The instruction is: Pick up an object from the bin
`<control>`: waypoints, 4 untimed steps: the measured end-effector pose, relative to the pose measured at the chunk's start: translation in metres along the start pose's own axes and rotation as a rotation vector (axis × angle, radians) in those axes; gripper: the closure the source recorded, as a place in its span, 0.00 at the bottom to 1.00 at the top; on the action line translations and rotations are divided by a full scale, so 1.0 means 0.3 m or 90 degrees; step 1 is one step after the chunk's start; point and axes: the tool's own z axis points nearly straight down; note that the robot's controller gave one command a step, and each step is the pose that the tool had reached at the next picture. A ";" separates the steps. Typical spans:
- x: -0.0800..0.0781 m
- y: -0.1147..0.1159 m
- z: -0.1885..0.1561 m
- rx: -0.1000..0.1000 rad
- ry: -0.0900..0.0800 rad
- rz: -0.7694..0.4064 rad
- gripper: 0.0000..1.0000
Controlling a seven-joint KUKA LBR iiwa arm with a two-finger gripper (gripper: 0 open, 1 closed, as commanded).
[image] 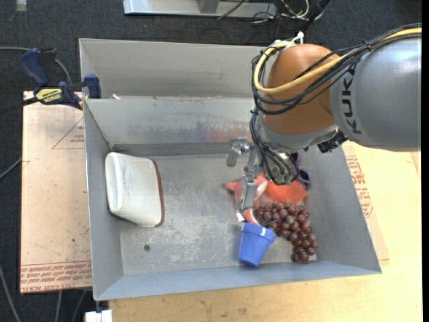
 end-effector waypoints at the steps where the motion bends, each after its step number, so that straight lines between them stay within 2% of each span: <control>1: -0.067 -0.049 0.067 0.000 -0.003 -0.048 0.00; 2: -0.042 -0.114 0.168 0.000 -0.002 -0.208 0.00; 3: -0.117 -0.210 0.319 0.000 -0.007 -0.181 0.00; 4: -0.263 -0.212 0.380 -0.001 -0.005 -0.328 1.00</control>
Offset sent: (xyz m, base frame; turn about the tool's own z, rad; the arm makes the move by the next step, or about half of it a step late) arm -0.0040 -0.0596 -0.0888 -0.2241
